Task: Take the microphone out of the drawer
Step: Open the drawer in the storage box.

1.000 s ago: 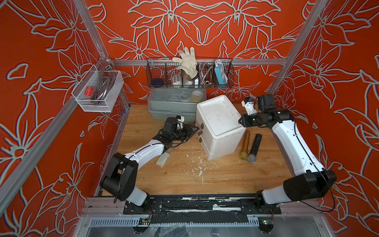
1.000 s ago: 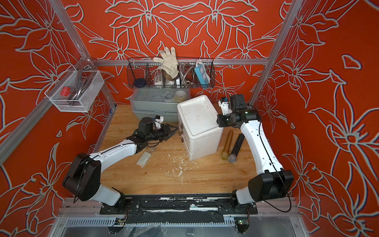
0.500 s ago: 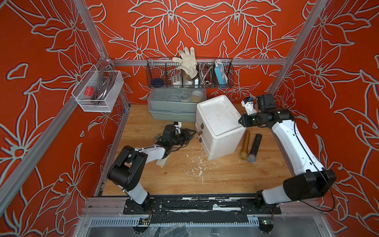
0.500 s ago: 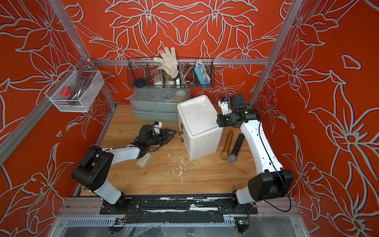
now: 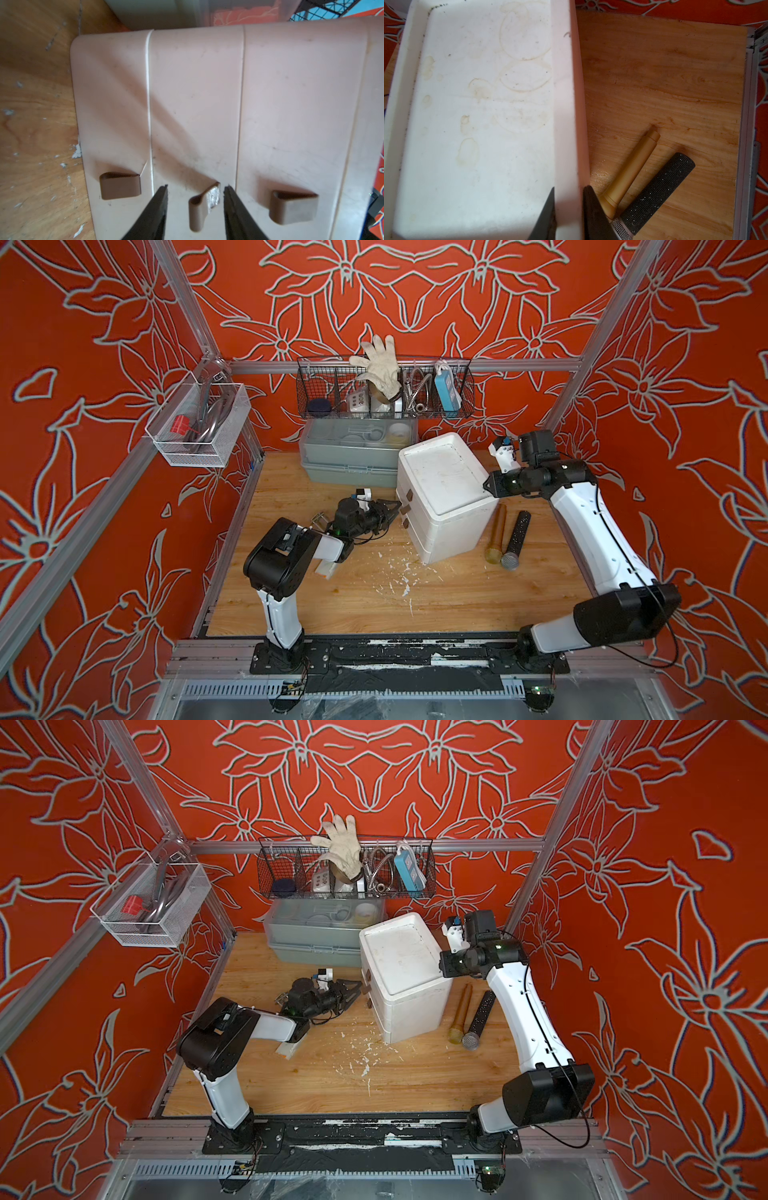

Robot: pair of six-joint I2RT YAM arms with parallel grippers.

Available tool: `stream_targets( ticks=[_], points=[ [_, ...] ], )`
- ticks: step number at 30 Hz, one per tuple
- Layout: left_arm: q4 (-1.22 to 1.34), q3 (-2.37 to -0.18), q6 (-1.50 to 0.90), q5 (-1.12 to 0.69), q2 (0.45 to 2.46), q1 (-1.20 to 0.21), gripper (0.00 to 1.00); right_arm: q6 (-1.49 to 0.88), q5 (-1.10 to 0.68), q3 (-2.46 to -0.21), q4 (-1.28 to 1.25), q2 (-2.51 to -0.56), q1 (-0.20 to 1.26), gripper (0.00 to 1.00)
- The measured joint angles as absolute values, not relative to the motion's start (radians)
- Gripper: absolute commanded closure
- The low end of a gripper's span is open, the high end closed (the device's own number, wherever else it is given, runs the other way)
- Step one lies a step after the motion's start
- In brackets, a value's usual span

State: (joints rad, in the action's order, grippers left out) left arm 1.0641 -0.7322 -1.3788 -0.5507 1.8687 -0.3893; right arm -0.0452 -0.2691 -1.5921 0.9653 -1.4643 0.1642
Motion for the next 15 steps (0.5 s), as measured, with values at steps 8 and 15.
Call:
stream_targets(
  ticks=[8, 15],
  points=[
    [1.124, -0.735, -1.411, -0.544, 1.888, -0.410, 0.56, -0.044, -0.269, -1.594, 0.967, -1.465, 0.164, 1.00],
    [1.169, -0.754, -1.435, -0.538, 1.895, -0.426, 0.61, -0.043, -0.268, -1.594, 0.967, -1.466, 0.165, 1.00]
  ],
)
